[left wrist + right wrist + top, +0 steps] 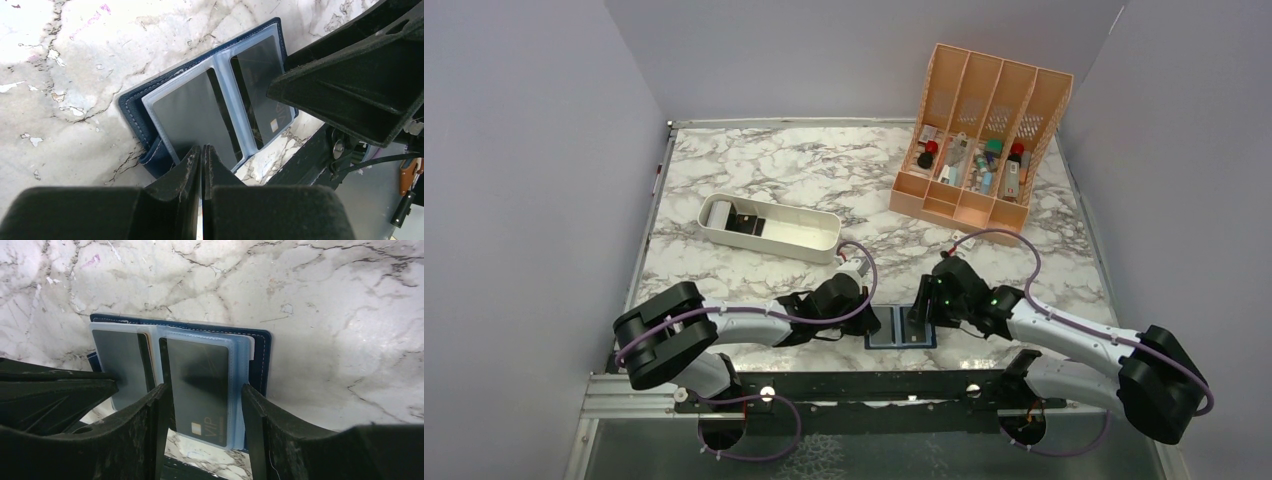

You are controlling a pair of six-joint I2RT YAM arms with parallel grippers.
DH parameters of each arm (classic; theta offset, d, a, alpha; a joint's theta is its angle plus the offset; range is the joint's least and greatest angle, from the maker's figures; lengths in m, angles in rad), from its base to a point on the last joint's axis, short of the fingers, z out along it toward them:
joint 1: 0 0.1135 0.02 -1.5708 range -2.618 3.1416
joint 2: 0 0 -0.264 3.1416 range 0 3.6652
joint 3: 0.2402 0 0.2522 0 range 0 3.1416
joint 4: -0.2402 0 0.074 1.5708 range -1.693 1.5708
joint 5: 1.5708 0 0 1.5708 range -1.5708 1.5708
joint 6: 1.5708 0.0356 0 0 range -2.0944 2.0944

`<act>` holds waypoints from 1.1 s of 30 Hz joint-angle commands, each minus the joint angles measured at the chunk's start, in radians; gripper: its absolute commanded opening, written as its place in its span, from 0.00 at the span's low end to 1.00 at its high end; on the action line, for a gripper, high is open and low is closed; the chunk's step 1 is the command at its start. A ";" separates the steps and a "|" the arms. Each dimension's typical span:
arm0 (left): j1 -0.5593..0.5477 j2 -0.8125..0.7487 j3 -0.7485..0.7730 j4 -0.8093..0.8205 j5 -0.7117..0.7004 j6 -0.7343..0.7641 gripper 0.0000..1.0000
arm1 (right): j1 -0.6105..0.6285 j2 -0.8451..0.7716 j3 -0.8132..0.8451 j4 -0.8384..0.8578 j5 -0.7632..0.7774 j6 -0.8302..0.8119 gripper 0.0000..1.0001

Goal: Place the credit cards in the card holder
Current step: Turn over the card slot in the card holder.

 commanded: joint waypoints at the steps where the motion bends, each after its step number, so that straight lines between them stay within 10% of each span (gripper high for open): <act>1: -0.004 0.022 -0.006 0.026 -0.006 0.016 0.08 | 0.007 0.008 -0.017 0.073 -0.055 0.012 0.56; 33: -0.004 0.033 -0.029 0.042 -0.009 -0.006 0.07 | 0.007 -0.097 -0.039 0.181 -0.209 0.018 0.54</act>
